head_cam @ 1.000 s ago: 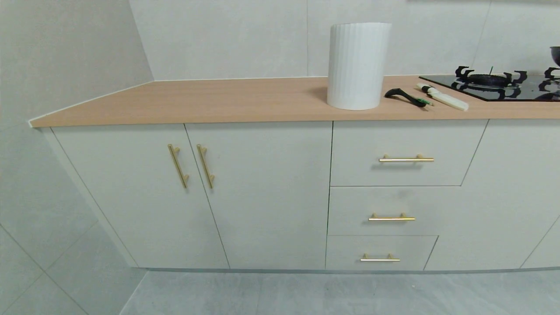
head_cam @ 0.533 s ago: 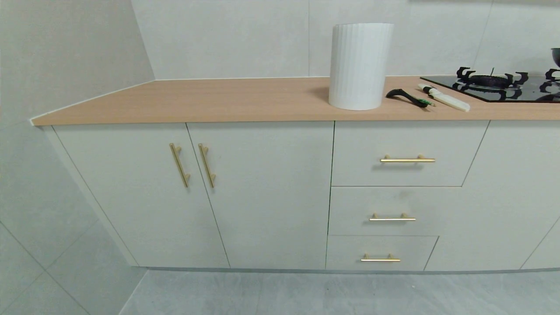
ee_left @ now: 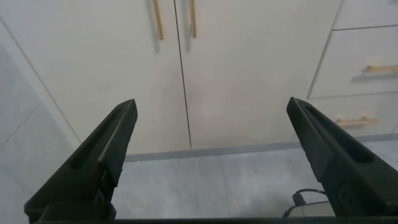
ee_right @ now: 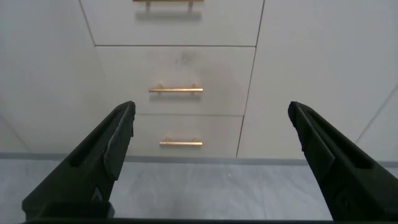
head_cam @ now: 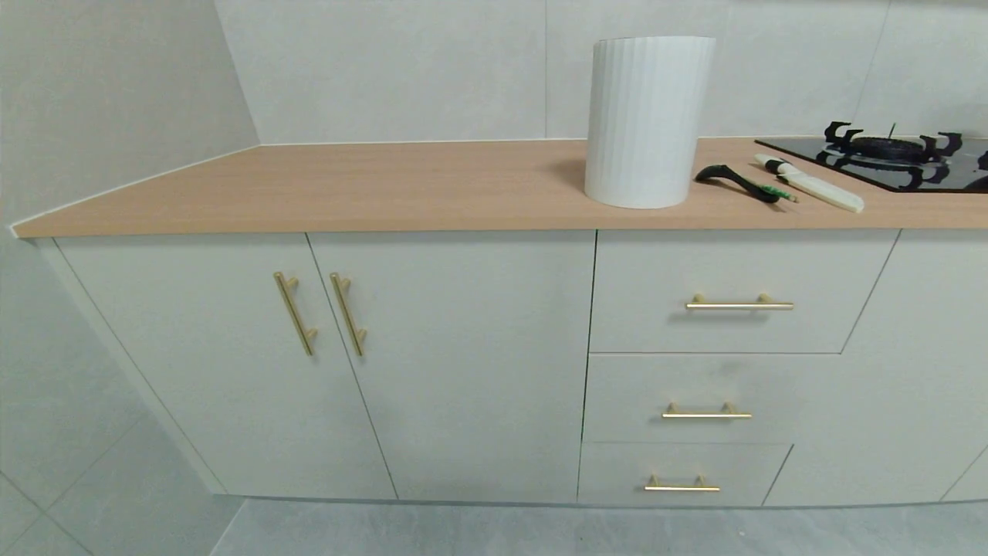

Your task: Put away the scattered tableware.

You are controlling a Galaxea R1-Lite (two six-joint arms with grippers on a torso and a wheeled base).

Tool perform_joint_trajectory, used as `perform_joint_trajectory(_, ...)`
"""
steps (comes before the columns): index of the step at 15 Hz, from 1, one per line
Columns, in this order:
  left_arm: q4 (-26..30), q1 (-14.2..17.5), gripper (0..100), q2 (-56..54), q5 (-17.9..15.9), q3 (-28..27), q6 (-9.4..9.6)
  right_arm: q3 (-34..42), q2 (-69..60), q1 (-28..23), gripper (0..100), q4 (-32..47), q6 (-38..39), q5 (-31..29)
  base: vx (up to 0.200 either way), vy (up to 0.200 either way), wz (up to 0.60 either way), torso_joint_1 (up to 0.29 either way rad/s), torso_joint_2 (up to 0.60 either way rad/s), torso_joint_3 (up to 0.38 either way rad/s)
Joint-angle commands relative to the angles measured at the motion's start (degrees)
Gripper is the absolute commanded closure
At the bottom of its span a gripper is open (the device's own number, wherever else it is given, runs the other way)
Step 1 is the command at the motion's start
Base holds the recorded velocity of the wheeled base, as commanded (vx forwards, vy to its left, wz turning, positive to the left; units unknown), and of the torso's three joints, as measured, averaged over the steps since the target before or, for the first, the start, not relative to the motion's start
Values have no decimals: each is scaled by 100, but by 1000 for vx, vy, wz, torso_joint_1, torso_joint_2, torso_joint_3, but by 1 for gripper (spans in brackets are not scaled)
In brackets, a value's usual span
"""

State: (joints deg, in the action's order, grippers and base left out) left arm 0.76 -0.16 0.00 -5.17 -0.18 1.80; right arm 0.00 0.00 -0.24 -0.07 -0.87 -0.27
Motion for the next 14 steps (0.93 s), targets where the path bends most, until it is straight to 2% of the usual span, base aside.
perform_joint_trajectory(1, -5, -2, 0, 0, -2, 1, 4, 0, 9, 7, 0, -1, -1, 0, 200, 0, 0, 2, 7, -2)
perform_joint_trajectory(2, -5, -2, 0, 0, -2, 1, -5, 0, 9, 7, 0, -1, -1, 0, 200, 0, 0, 7, 7, 2)
perform_joint_trajectory(14, 4, -2, 0, 0, -2, 1, -13, -9, 9, 7, 0, -10, -63, 0, 0, 0, 0, 0, 0, 0)
